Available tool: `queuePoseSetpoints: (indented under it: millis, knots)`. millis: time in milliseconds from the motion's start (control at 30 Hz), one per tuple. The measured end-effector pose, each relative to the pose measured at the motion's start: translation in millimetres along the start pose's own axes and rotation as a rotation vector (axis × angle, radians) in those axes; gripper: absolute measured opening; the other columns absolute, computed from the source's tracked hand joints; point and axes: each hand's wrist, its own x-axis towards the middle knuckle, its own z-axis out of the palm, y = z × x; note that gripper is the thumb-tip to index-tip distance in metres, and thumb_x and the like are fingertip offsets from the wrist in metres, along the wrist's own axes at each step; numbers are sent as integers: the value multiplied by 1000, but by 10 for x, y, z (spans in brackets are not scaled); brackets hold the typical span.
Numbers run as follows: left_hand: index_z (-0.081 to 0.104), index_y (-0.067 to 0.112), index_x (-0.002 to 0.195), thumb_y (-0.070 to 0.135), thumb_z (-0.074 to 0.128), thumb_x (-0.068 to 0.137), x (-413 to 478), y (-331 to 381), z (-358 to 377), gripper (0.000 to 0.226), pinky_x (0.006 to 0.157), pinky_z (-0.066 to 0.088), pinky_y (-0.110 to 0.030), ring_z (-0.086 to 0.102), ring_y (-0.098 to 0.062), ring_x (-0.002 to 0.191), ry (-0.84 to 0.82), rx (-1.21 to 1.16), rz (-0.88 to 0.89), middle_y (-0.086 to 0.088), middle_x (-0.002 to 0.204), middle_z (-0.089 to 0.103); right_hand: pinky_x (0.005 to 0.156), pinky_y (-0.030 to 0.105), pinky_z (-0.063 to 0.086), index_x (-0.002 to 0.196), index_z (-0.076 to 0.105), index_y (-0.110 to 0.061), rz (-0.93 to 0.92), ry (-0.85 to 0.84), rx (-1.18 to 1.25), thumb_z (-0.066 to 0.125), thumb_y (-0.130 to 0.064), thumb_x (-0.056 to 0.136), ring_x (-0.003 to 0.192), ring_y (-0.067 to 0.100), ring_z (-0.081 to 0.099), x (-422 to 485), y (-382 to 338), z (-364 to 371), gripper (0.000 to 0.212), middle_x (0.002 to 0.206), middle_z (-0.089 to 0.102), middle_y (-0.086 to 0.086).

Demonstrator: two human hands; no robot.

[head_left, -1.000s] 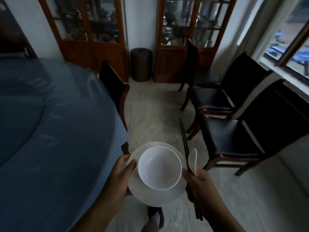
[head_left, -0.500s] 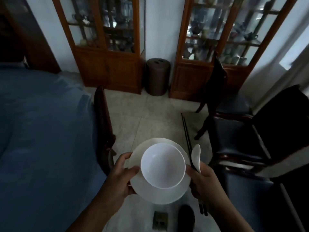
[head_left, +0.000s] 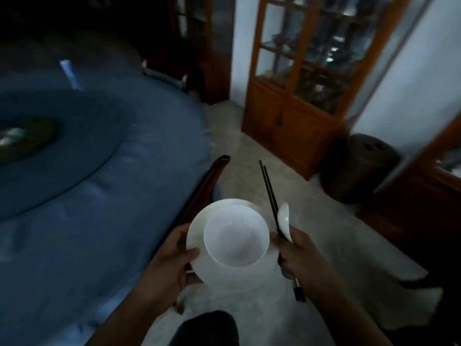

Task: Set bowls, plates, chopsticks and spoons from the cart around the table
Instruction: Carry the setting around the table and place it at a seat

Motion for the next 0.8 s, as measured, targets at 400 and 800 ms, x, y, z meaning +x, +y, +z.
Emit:
queuePoseSetpoints:
  millis: [400,800]
  knots:
    - [55,18,126,-3,56,84,1278,465,-587,46,61,60,-41,71,-34,80,378,-208,190,-22,106,70,36,19,24,79,58,-16,-81,-411,-201,61,-13,97,33,6,33,2481,-852,926,19,43,37,-8]
    - [53,34,124,-11,47,94,1858,676,-1560,54,66,60,-45,69,-27,84,874,-156,113,-12,99,70,41,24,23,74,60,-19,-66,-797,-512,66,-19,93,37,13,27,4045,-919,2694,20,44,33,-5]
